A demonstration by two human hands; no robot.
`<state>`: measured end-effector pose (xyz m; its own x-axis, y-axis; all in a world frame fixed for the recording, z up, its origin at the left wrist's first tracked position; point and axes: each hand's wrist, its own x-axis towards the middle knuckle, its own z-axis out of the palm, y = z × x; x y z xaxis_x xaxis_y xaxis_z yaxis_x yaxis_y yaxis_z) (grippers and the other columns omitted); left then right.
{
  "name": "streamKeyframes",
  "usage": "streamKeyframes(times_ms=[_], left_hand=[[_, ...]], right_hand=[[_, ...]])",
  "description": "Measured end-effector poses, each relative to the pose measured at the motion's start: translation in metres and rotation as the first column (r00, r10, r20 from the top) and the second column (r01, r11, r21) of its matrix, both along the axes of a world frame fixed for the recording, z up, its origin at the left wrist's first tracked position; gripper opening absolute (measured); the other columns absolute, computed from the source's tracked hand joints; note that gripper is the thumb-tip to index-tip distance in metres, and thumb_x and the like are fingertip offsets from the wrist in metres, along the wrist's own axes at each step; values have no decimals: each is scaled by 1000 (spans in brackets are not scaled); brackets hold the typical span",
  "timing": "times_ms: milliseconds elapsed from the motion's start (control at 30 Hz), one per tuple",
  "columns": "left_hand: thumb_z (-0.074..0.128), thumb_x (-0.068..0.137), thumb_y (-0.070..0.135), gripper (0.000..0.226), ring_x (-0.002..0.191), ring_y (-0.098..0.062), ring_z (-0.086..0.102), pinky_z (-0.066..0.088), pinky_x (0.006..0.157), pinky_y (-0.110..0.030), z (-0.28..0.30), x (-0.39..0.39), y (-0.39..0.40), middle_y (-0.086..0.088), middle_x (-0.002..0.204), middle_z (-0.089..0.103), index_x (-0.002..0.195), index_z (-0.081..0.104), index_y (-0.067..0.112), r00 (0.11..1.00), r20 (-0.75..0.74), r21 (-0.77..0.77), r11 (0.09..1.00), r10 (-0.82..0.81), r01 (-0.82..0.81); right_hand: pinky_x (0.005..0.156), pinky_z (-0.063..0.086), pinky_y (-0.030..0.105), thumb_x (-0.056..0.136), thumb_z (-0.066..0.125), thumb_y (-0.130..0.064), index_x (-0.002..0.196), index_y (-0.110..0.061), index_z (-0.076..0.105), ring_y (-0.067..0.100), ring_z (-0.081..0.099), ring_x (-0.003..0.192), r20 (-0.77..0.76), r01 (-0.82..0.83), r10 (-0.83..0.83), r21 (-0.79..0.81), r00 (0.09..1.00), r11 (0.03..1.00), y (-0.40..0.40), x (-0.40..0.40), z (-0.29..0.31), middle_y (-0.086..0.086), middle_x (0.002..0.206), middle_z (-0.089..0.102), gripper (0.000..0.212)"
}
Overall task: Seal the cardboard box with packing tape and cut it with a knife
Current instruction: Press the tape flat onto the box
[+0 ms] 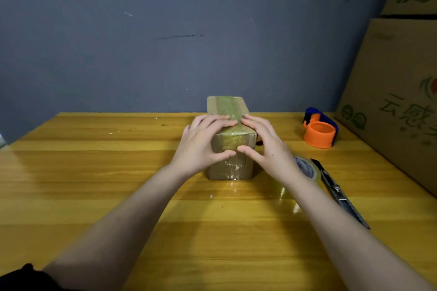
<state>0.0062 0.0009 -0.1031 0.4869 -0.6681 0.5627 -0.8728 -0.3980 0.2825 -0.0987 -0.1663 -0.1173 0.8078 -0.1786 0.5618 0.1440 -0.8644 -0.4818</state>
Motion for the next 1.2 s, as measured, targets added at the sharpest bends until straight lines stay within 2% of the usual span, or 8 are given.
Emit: streamKeyframes(times_ms=[167, 267, 333, 400, 500, 633, 833, 1200], left_hand=[[72, 68, 53, 76, 130, -9, 31, 31, 98, -34, 4, -1, 3, 20, 141, 41, 135, 38, 43, 998, 69, 93, 996, 3, -9], [69, 70, 52, 75, 132, -8, 27, 31, 104, -40, 8, 3, 7, 22, 144, 37, 136, 35, 47, 999, 4, 144, 989, -42, 41], [56, 75, 59, 63, 134, -9, 28, 30, 109, -44, 10, 7, 9, 24, 144, 38, 134, 39, 49, 989, -105, 87, 990, -100, 109], [43, 80, 61, 51, 132, -8, 31, 29, 111, -43, 9, 9, 8, 25, 140, 43, 130, 46, 50, 977, -169, -4, 992, -127, 128], [38, 85, 59, 44, 130, -6, 33, 29, 112, -39, 3, 6, 4, 27, 134, 48, 125, 52, 47, 973, -195, -114, 988, -121, 100], [40, 86, 56, 45, 130, -8, 34, 29, 112, -35, -1, 6, 3, 21, 136, 49, 127, 53, 43, 981, -149, -123, 987, -125, 107], [46, 85, 52, 48, 131, -10, 35, 29, 113, -32, -5, 12, 4, 21, 140, 46, 132, 47, 43, 988, -67, -65, 989, -138, 134], [71, 74, 41, 70, 136, -14, 31, 30, 112, -39, -5, 15, 6, 15, 144, 42, 137, 41, 38, 983, -40, -19, 984, -179, 179]], right_hand=[[103, 41, 38, 78, 67, -49, 143, -31, 32, 10, 38, 133, -45, 28, -34, -130, 998, 991, -2, -2, 3, -15, 149, 27, 76], [101, 43, 38, 71, 72, -52, 143, -33, 28, 9, 38, 133, -115, 45, -65, -169, 991, 985, -2, -3, 6, -17, 149, 24, 87], [100, 40, 31, 73, 68, -56, 140, -32, 34, 2, 37, 129, -88, 40, -45, -60, 995, 997, 2, -2, 7, -18, 146, 28, 78], [97, 40, 27, 83, 58, -54, 130, -29, 45, -1, 42, 123, 16, 59, -61, 88, 998, 994, 10, 2, 8, -16, 138, 39, 55], [88, 42, 28, 86, 50, -56, 118, -24, 53, 8, 51, 117, 105, 158, -166, 77, 981, 984, 20, 9, 6, -11, 128, 48, 45], [90, 45, 31, 81, 44, -62, 119, -21, 54, 12, 53, 117, 139, 162, -166, 41, 976, 986, 19, 11, 2, -7, 127, 50, 56], [95, 44, 32, 82, 55, -54, 128, -16, 50, 14, 50, 123, 131, 135, -128, -46, 983, 990, 14, 8, -3, -2, 134, 46, 59], [97, 45, 35, 76, 70, -49, 139, -14, 38, 20, 46, 128, 45, 148, -141, -254, 989, 956, 12, 1, -1, 2, 145, 36, 79]])
